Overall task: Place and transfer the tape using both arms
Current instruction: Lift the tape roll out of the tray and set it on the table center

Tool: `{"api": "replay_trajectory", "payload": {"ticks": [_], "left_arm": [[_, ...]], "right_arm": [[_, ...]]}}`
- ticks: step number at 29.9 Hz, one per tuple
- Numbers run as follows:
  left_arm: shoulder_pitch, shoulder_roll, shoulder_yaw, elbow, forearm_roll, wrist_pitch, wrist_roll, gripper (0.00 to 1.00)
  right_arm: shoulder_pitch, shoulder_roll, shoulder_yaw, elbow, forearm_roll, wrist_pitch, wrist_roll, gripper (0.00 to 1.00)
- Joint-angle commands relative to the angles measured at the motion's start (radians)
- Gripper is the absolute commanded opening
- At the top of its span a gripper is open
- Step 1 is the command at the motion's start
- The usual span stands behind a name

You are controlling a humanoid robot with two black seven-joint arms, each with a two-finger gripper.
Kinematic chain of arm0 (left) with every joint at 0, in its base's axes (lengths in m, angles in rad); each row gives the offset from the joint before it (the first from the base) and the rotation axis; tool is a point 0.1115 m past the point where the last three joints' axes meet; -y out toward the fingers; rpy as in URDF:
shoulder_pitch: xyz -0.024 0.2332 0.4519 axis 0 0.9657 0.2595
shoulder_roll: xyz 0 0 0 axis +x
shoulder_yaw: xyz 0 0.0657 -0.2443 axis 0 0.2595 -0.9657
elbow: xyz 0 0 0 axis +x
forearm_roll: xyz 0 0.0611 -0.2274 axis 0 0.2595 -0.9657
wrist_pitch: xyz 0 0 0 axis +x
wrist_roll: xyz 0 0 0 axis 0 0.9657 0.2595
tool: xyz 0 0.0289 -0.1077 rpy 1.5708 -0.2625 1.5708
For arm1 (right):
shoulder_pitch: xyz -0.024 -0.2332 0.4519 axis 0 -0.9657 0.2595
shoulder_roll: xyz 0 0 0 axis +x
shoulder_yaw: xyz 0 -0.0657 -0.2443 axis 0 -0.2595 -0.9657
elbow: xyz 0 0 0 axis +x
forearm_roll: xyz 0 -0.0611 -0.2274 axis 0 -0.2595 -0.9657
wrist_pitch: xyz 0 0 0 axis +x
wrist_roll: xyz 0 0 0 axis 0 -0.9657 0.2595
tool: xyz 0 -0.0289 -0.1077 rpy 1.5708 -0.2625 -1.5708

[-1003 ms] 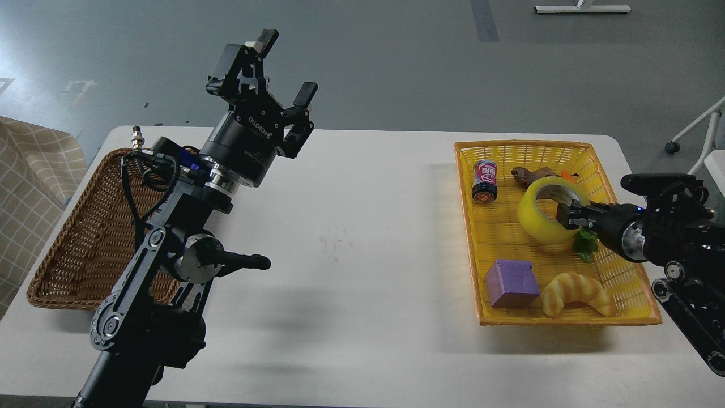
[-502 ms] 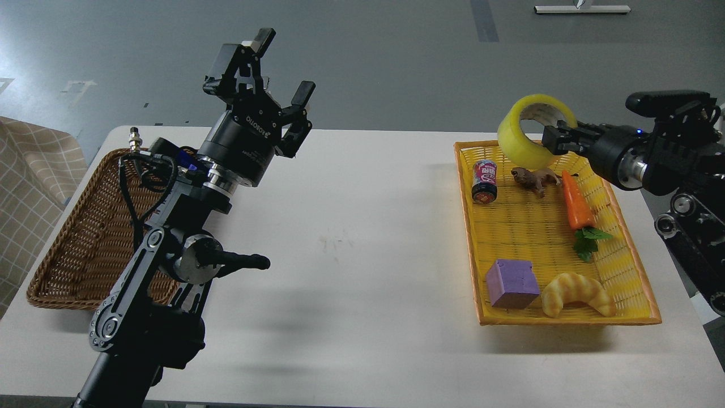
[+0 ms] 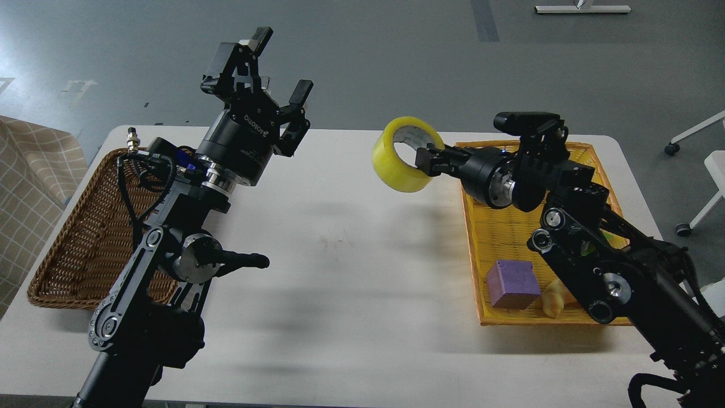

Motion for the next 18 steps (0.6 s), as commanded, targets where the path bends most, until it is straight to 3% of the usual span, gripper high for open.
{"api": "replay_trajectory", "payload": {"ticks": [1, 9, 18], "left_arm": [[0.000, 0.000, 0.000, -0.014, 0.000, -0.002, 0.000, 0.98], [0.010, 0.000, -0.011, -0.033, 0.000, -0.011, -0.008, 0.98], [0.010, 0.000, -0.012, -0.043, 0.000, -0.012, -0.009, 0.98]], "right_arm": [[-0.001, 0.044, -0.036, -0.034, -0.003, 0.000, -0.010, 0.00], [0.019, 0.079, -0.189, -0.071, -0.019, 0.000, -0.039, 0.00], [0.022, 0.090, -0.237, -0.099, -0.083, 0.000, -0.050, 0.00]]}}
